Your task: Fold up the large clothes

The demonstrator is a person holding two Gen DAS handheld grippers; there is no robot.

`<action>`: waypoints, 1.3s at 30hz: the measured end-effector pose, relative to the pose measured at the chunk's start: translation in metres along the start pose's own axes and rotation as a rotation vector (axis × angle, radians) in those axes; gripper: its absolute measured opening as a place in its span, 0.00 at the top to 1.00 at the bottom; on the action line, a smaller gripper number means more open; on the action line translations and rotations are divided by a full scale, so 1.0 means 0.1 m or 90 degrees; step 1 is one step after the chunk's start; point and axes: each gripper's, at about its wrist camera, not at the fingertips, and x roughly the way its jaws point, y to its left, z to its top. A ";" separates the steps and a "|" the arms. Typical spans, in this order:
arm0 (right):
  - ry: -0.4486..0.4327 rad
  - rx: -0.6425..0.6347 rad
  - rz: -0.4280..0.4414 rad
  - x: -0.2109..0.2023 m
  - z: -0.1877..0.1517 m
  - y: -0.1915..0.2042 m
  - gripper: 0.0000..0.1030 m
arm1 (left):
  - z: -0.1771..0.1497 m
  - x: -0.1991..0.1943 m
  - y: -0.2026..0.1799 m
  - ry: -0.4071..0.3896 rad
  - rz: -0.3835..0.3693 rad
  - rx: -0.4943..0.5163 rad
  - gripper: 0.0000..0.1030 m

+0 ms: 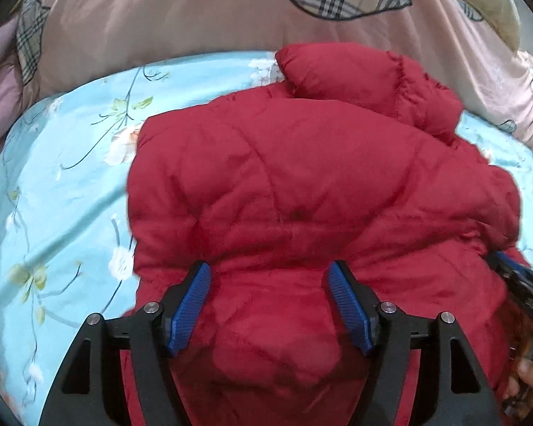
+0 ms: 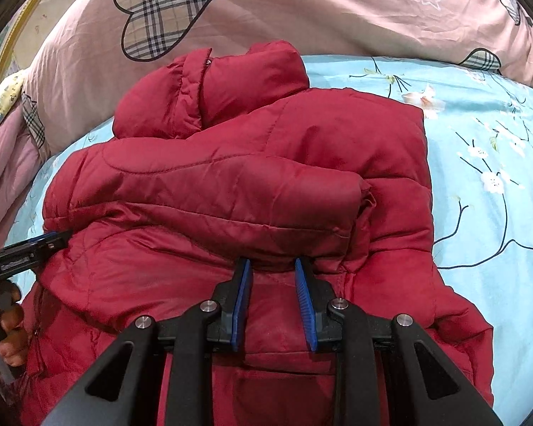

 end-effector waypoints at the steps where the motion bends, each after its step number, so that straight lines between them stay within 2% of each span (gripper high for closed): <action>1: 0.002 0.002 0.002 0.01 0.00 0.00 0.74 | -0.04 -0.11 0.01 -0.007 -0.008 -0.005 0.31; 7: -0.005 0.026 0.030 -0.07 0.01 -0.06 0.71 | -0.34 -0.60 0.16 -0.034 -0.047 -0.025 0.31; 11: -0.019 0.021 0.052 -0.32 -0.01 0.01 0.45 | -0.52 -0.81 0.23 -0.045 -0.034 -0.025 0.31; 12: -0.026 0.011 0.051 -0.39 -0.02 0.04 0.41 | -0.56 -0.85 0.24 -0.047 -0.025 -0.025 0.31; 20: -0.033 -0.015 0.038 -0.77 -0.17 0.09 0.41 | -0.85 -1.08 0.31 -0.045 -0.040 -0.047 0.31; 34: -0.005 0.021 0.038 -1.00 -0.39 -0.04 0.41 | -1.09 -1.16 0.43 -0.019 -0.059 -0.081 0.31; 39: 0.010 0.025 0.046 -1.12 -0.49 -0.05 0.36 | -1.16 -1.20 0.48 -0.014 -0.064 -0.086 0.31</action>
